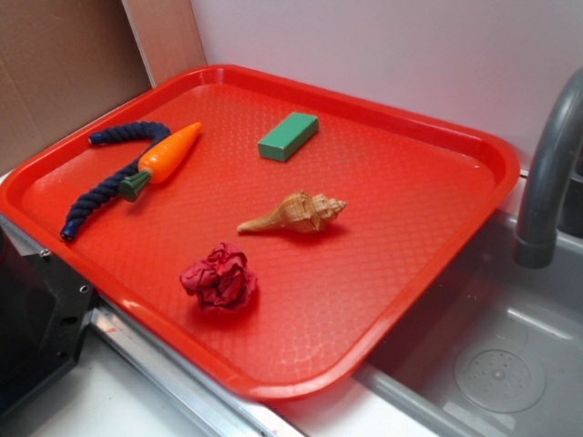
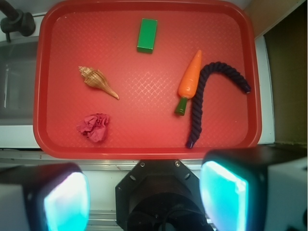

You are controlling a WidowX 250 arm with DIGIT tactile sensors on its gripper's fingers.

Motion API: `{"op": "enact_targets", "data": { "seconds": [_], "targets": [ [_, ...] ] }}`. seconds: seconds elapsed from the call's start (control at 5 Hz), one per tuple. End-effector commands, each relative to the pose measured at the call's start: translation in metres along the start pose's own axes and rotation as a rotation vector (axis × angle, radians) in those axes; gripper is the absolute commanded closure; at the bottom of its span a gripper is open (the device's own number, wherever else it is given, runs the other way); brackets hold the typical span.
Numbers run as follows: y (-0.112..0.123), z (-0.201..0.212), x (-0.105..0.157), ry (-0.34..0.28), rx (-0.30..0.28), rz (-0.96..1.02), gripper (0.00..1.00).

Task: Grab the red paper.

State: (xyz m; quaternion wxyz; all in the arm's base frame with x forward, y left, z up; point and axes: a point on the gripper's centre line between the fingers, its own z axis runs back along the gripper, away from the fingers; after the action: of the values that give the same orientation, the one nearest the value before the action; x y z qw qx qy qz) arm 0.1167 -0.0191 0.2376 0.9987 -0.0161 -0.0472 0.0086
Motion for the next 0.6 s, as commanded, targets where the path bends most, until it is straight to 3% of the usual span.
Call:
{"op": "enact_targets", "data": {
  "seconds": [0.0,0.4],
  "targets": [
    [0.0,0.0,0.0,0.0,0.0,0.0,0.0],
    [-0.031,-0.027,0.013,0.011,0.007,0.043,0.0]
  ]
}}
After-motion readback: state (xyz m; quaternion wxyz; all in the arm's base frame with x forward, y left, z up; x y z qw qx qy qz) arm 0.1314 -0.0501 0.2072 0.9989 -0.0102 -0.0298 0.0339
